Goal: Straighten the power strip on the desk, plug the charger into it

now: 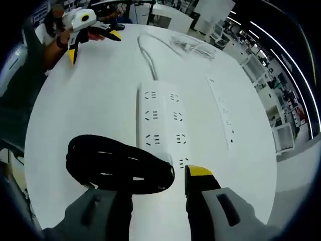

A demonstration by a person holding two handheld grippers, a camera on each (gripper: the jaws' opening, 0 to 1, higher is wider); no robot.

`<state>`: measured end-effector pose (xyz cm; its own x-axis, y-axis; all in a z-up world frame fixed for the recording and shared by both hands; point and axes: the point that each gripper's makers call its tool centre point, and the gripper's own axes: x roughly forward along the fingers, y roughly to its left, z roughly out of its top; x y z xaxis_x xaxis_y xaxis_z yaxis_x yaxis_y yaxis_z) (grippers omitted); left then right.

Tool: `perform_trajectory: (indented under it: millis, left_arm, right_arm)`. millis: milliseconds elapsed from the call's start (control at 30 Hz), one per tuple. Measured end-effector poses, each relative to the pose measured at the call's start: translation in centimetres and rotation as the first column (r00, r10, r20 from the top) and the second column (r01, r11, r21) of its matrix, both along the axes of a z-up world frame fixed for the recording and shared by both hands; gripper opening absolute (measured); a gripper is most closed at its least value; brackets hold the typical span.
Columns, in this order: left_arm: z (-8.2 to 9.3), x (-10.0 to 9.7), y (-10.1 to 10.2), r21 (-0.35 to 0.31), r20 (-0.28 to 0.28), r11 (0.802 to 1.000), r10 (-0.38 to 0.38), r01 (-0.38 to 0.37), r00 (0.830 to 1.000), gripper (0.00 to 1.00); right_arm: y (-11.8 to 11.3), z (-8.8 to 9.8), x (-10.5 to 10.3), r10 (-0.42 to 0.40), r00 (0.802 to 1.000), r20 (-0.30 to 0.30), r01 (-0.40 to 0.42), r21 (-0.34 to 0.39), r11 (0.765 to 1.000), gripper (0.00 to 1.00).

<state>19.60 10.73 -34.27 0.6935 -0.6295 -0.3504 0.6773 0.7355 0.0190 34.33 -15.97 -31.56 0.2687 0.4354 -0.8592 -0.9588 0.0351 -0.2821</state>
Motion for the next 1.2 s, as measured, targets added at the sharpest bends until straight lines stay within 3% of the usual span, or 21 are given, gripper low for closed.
perform_trajectory:
  millis: [133,333,533,700,1200]
  left_arm:
    - [0.0,0.0,-0.2,0.001,-0.002,1.000,-0.001,0.001,1.000,0.97]
    - [0.0,-0.1,-0.3,0.007,-0.004,1.000,-0.003,0.003,1.000,0.98]
    - [0.2,-0.2,-0.5,0.005,-0.001,1.000,-0.007,0.007,1.000,0.99]
    - [0.2,-0.6,-0.9,0.014,-0.002,1.000,-0.026,0.026,1.000,0.99]
    - [0.4,-0.9,-1.2,-0.001,0.001,1.000,-0.031,0.031,1.000,0.99]
  right_arm:
    - [0.3,0.6,-0.3,-0.016,1.000,-0.003,0.016,0.088,0.996,0.42]
    - [-0.3,1.6,-0.3,-0.035,0.999,0.031,0.030,0.160,0.987,0.43]
    - [-1.4,2.0,-0.5,-0.069,0.997,0.025,0.062,0.219,0.974,0.44]
    - [-2.2,3.0,-0.5,-0.115,0.993,0.038,0.097,0.310,0.946,0.45]
    - [-4.4,2.7,-3.2,-0.178,0.984,-0.019,0.169,0.423,0.890,0.58]
